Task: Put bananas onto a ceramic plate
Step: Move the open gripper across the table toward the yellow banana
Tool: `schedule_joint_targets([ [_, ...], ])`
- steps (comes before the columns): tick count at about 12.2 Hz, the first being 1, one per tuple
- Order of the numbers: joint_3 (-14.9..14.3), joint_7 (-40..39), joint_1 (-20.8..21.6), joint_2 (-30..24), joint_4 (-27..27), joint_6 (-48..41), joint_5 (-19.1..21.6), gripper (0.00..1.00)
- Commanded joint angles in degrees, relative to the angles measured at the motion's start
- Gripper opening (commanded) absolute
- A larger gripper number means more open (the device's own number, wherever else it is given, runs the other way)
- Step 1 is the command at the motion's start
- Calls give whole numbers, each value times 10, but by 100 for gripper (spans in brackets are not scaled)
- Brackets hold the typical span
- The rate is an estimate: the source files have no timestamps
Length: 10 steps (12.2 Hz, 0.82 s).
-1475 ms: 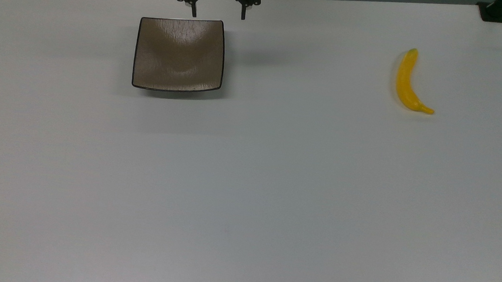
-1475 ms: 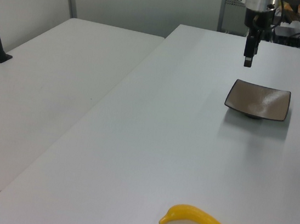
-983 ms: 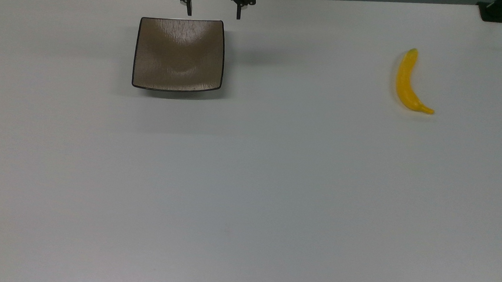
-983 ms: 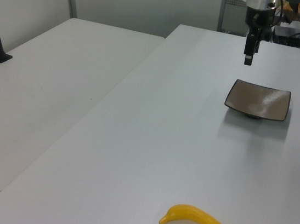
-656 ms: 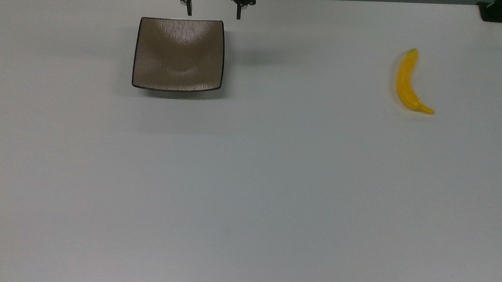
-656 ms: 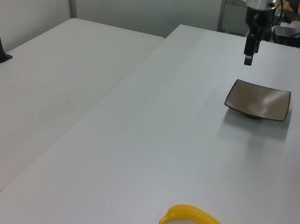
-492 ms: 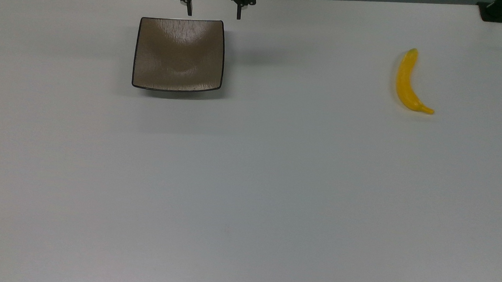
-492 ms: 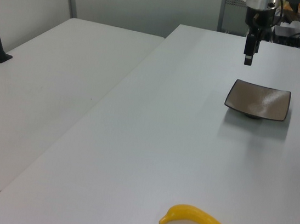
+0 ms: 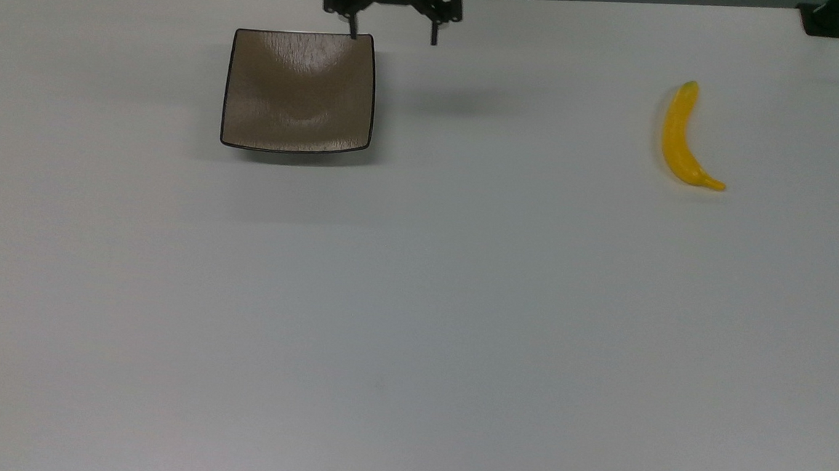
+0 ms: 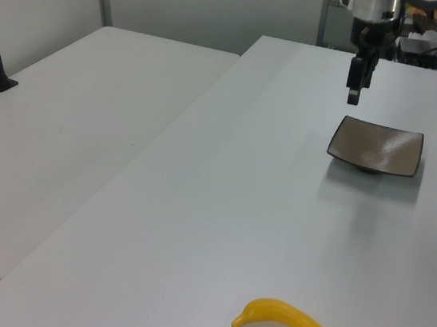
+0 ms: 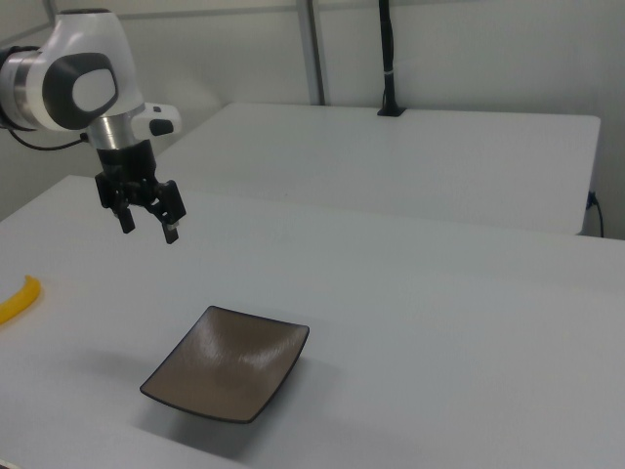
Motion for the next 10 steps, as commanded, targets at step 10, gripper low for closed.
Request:
schedule_joint_targets([
  [10, 112, 237, 112, 84, 25, 135, 7, 100],
])
